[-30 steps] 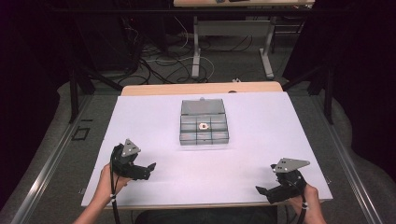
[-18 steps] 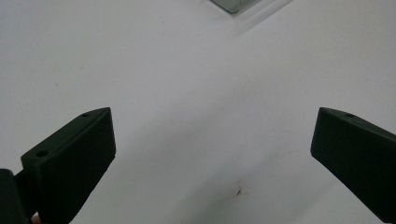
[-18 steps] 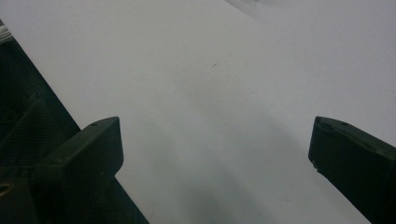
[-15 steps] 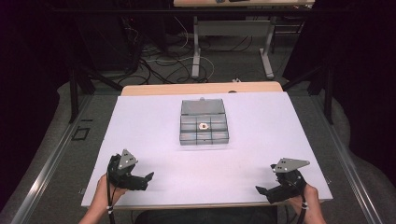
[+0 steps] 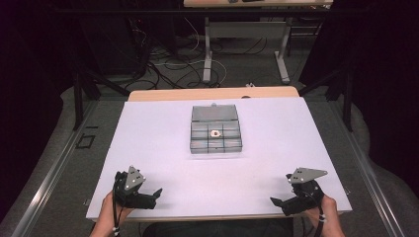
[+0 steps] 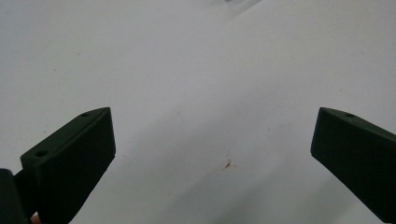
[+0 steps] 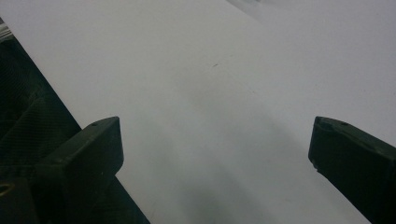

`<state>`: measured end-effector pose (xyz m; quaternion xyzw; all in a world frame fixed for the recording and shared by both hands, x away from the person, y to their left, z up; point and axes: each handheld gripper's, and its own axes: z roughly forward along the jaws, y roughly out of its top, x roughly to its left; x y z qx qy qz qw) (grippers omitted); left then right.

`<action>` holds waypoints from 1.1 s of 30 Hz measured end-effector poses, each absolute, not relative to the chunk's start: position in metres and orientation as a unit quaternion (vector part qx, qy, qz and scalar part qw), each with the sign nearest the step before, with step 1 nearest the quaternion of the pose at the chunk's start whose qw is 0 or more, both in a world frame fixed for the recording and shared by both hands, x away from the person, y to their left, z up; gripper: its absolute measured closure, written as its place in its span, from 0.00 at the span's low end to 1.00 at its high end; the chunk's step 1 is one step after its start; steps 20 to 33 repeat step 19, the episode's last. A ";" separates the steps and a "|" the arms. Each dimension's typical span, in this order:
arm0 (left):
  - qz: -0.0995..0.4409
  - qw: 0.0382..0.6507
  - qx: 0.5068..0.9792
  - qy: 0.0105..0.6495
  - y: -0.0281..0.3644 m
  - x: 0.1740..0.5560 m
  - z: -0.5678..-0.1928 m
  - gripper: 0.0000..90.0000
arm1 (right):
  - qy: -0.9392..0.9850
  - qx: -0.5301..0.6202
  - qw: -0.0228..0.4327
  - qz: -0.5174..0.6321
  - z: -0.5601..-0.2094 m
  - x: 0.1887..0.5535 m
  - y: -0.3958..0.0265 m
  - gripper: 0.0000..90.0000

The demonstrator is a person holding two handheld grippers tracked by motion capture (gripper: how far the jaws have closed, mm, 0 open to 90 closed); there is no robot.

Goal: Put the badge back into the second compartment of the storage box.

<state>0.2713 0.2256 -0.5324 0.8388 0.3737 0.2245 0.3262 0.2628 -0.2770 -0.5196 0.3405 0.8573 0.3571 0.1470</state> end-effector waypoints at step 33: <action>0.215 0.327 0.853 0.346 0.220 0.267 -0.534 0.00 | 0.861 0.335 0.144 0.354 -0.521 0.264 -0.277 0.03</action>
